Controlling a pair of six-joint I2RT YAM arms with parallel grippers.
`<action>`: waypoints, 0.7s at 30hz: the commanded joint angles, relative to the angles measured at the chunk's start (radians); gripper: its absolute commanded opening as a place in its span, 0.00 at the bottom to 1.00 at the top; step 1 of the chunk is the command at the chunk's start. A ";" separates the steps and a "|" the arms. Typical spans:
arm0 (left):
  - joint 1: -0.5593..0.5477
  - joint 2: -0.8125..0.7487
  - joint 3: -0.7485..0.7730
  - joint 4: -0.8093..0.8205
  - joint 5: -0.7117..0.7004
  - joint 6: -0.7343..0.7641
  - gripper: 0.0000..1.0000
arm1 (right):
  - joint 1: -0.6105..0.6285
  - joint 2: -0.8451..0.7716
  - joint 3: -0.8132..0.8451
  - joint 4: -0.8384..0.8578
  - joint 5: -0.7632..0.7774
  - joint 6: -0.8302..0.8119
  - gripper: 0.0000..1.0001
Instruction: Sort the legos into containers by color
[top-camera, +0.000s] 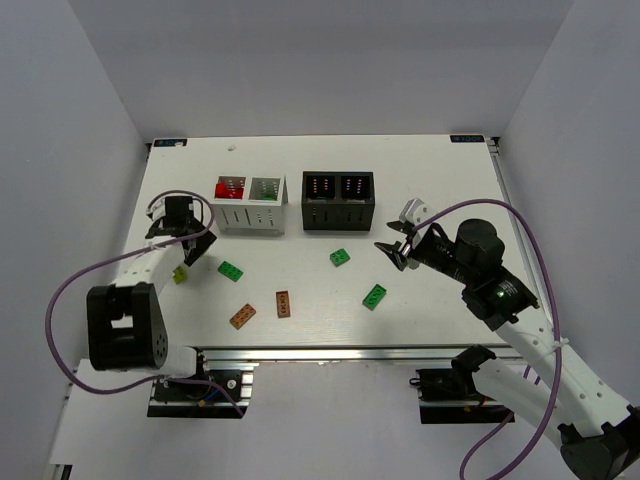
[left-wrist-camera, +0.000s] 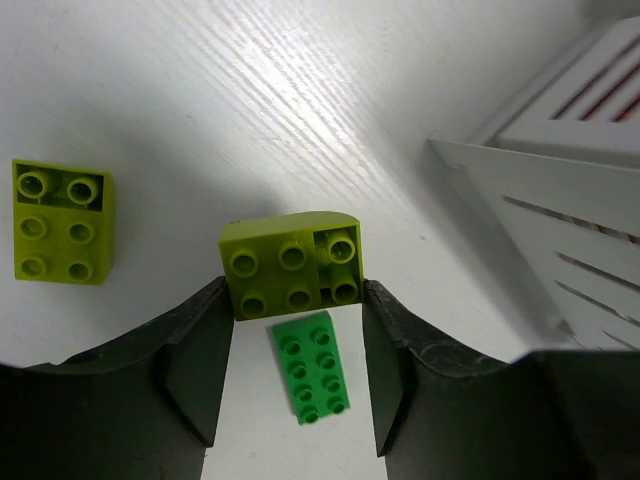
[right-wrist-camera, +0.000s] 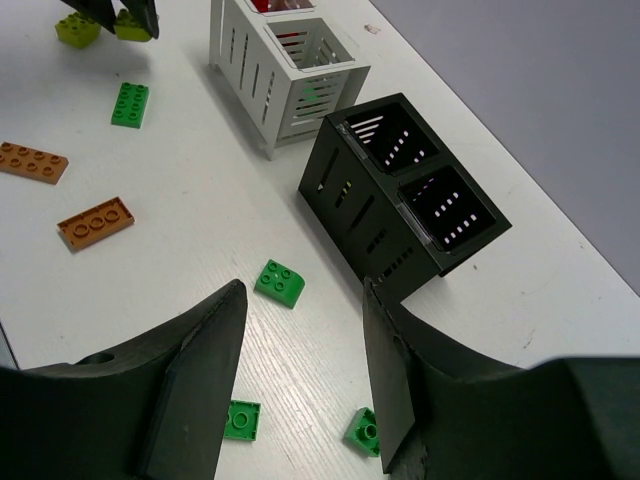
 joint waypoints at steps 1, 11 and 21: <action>-0.002 -0.123 -0.032 0.008 0.040 -0.019 0.20 | 0.005 -0.019 -0.008 0.036 -0.001 0.001 0.56; -0.013 -0.347 -0.035 0.010 0.269 -0.042 0.15 | 0.005 -0.019 -0.011 0.040 0.004 -0.004 0.56; -0.298 -0.316 0.067 0.119 0.338 -0.066 0.15 | 0.005 -0.008 -0.012 0.041 0.016 -0.011 0.56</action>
